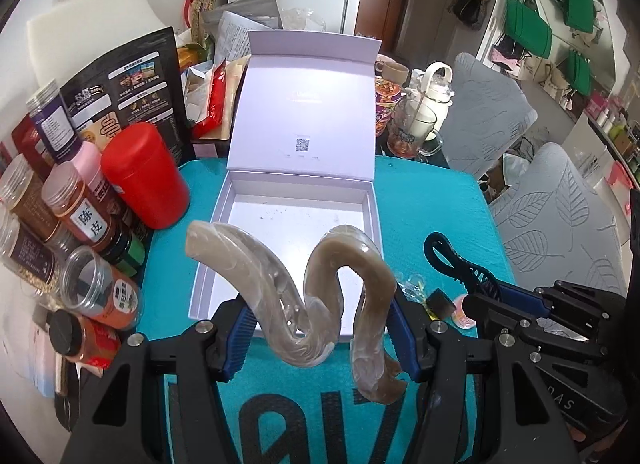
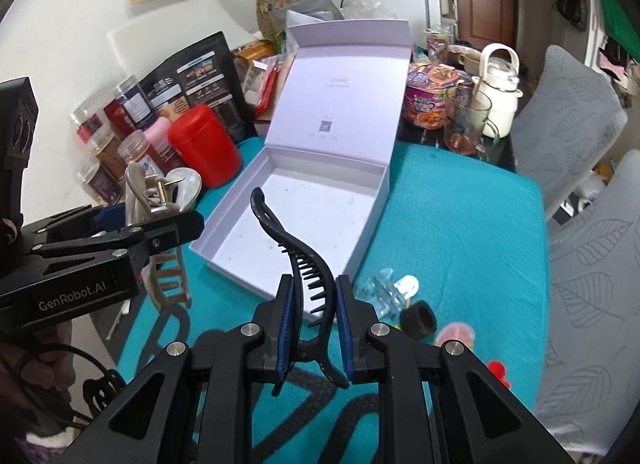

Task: Organize rigid objects
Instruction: 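Carry beige wavy clip with left tool while right tool carries black clip into box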

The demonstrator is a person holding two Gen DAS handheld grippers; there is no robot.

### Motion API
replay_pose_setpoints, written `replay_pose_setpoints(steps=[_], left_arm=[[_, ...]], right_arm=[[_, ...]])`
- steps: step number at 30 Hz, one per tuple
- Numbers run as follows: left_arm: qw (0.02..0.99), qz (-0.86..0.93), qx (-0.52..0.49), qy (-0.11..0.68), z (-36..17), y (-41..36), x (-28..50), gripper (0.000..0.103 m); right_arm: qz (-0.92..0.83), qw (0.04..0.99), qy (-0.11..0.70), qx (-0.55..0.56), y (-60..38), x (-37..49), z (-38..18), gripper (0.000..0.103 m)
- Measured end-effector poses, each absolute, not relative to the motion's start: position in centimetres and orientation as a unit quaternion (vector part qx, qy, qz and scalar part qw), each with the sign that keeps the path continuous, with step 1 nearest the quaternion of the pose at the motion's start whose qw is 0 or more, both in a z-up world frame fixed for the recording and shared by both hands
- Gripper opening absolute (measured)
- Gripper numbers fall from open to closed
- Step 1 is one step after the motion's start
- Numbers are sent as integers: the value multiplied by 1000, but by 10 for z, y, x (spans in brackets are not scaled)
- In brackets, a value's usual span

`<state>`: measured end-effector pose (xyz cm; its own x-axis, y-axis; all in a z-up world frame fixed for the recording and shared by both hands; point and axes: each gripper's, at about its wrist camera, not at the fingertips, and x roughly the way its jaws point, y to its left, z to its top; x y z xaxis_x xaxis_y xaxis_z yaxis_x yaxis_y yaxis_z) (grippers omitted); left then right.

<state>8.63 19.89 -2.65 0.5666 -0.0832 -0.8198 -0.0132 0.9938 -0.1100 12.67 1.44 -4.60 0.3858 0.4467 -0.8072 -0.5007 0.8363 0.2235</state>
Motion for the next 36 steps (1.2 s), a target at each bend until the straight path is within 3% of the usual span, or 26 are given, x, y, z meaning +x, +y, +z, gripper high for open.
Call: replay_pose_setpoints(steps=[21, 36], left_arm=[[859, -38, -26, 510, -102, 241, 186, 59], [840, -60, 15, 539, -160, 240, 215, 59]], right_arm=[[273, 822, 498, -35, 81, 224, -109, 20], [263, 811, 521, -27, 101, 257, -166, 20]])
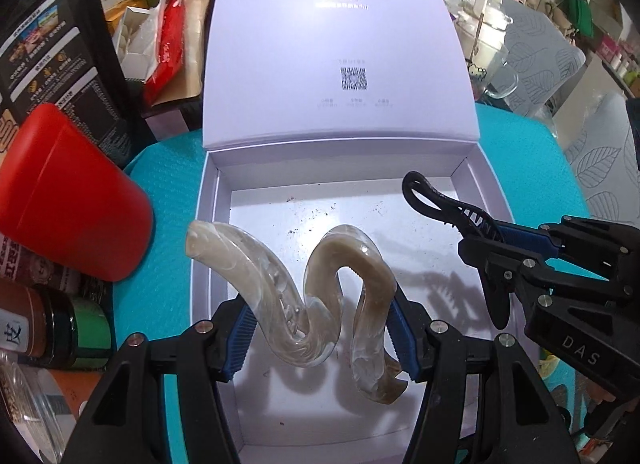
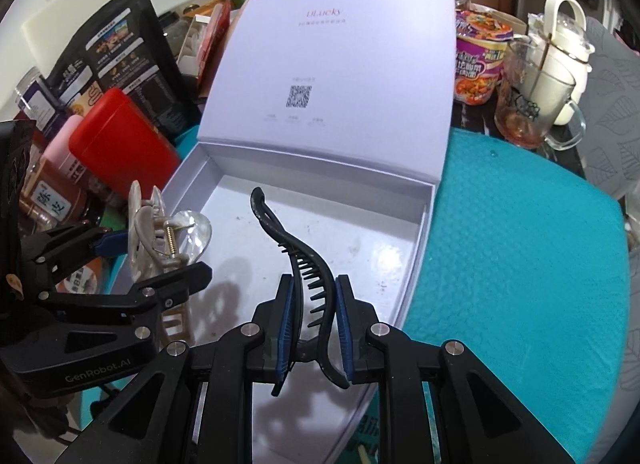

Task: Organize rigid objects
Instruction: 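Carry beige wavy clip with left tool while right tool carries black clip into box, then open both tools to drop the clips inside the white box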

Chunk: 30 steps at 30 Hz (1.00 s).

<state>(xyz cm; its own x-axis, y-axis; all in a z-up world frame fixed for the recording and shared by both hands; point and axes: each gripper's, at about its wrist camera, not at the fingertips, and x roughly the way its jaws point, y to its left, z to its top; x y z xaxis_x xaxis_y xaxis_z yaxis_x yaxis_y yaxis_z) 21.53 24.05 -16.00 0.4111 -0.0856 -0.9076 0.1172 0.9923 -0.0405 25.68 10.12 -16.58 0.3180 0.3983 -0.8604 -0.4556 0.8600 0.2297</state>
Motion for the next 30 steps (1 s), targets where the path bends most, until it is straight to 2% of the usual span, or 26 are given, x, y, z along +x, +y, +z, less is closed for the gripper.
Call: replay_pose_setpoints(steps=[18, 23, 25, 30], left_arm=[[812, -61, 4, 581, -196, 244, 242, 59], [805, -53, 2, 591, -197, 246, 251, 59], [803, -49, -1, 594, -196, 246, 253, 60], [813, -42, 1, 581, -182, 247, 252, 60]], right_arm=[[262, 799, 542, -14, 114, 277, -188, 21], [256, 799, 544, -20, 114, 277, -186, 25], [252, 799, 545, -22, 113, 276, -184, 30], [252, 803, 540, -17, 106, 272, -175, 30]])
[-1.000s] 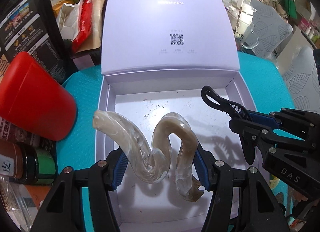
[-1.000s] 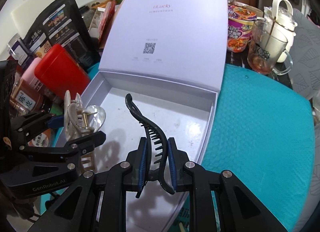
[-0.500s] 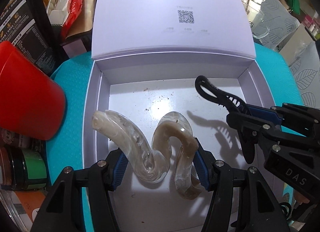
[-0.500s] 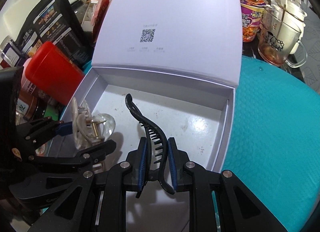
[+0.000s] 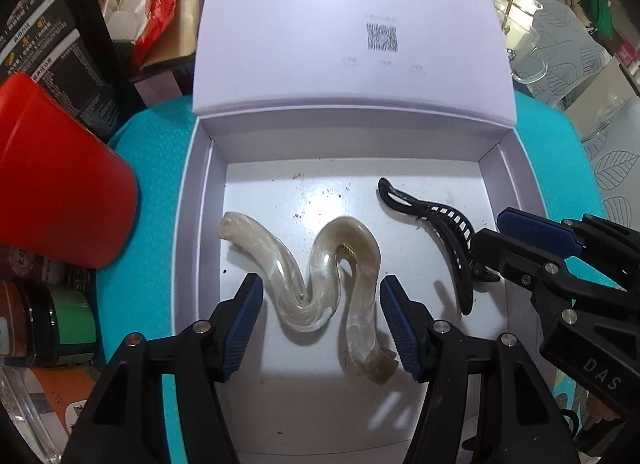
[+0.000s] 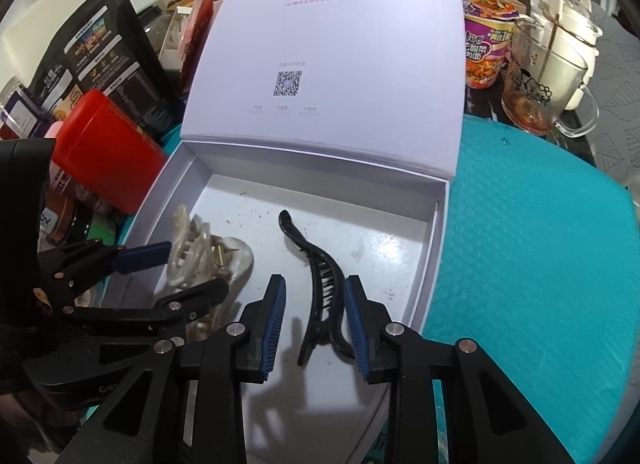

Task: Organize rigid objects
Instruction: 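Open both tools to drop the clips inside the white box, then raise both open tools out of the box back over the mat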

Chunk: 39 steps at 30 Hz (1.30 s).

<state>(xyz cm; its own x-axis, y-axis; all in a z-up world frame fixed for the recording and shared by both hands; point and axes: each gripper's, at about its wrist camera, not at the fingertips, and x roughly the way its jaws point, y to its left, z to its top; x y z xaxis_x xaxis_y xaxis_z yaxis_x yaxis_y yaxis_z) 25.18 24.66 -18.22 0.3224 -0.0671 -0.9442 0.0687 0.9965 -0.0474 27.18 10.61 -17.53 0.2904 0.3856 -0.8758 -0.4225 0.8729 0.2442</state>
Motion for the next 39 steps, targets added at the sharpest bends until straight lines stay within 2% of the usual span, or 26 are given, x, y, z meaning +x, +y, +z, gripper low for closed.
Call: replay_pose_setpoints(steps=[12, 26, 39], left_arm=[[839, -32, -10, 544, -134, 244, 235, 60], [868, -26, -14, 496, -56, 215, 161, 60], [889, -32, -5, 456, -9, 182, 107, 60]], right_arm=[[256, 821, 510, -18, 94, 252, -131, 30], [247, 852, 462, -9, 56, 205, -62, 30], [236, 874, 425, -3, 10, 148, -19, 30]])
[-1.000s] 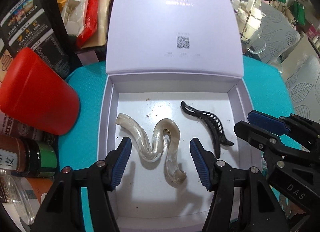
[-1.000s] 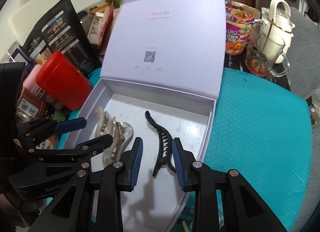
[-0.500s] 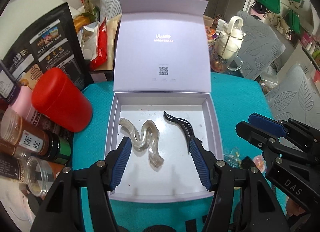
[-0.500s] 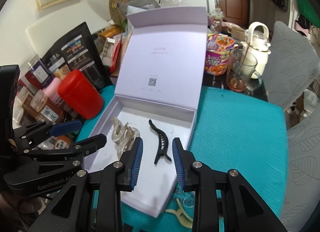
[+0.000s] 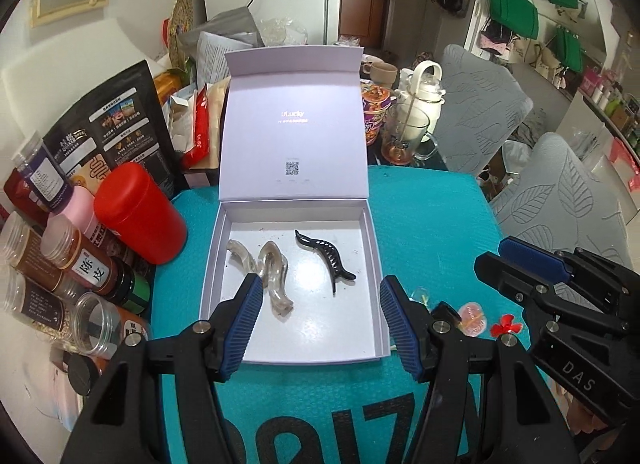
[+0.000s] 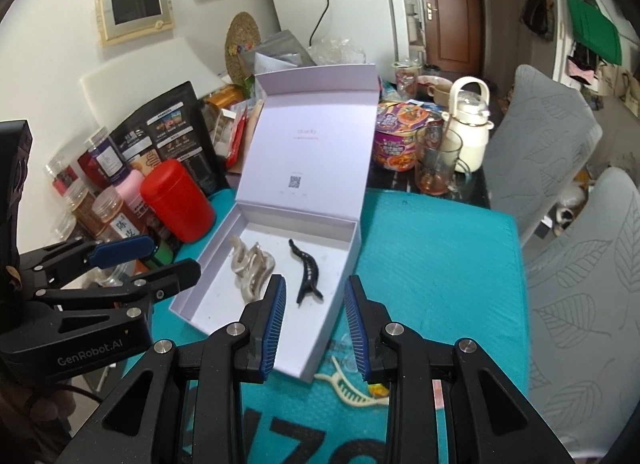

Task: Organize rigid objects
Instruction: 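Raise both open tools out of the box back over the mat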

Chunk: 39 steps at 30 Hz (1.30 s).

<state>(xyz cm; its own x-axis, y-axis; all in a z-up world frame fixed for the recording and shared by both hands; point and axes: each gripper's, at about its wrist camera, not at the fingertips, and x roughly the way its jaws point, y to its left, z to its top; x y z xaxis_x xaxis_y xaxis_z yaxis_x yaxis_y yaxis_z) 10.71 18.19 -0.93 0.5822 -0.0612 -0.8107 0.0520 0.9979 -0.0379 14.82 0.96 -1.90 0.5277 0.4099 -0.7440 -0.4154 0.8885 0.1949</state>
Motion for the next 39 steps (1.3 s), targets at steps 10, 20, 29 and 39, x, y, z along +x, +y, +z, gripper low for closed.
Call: replay_pose_setpoints(steps=[10, 20, 29, 39], left_arm=[[901, -27, -7, 432, 16, 152, 65, 60], [907, -26, -17, 420, 26, 112, 23, 60], [909, -15, -17, 416, 30, 78, -8, 68], [907, -7, -24, 421, 22, 49, -34, 77]], right_arm=[[236, 884, 404, 1, -29, 105, 2, 30], [235, 894, 382, 1, -78, 64, 19, 35], [228, 900, 371, 2, -123, 32, 25, 38], [221, 902, 370, 6, -166, 3, 21, 47]])
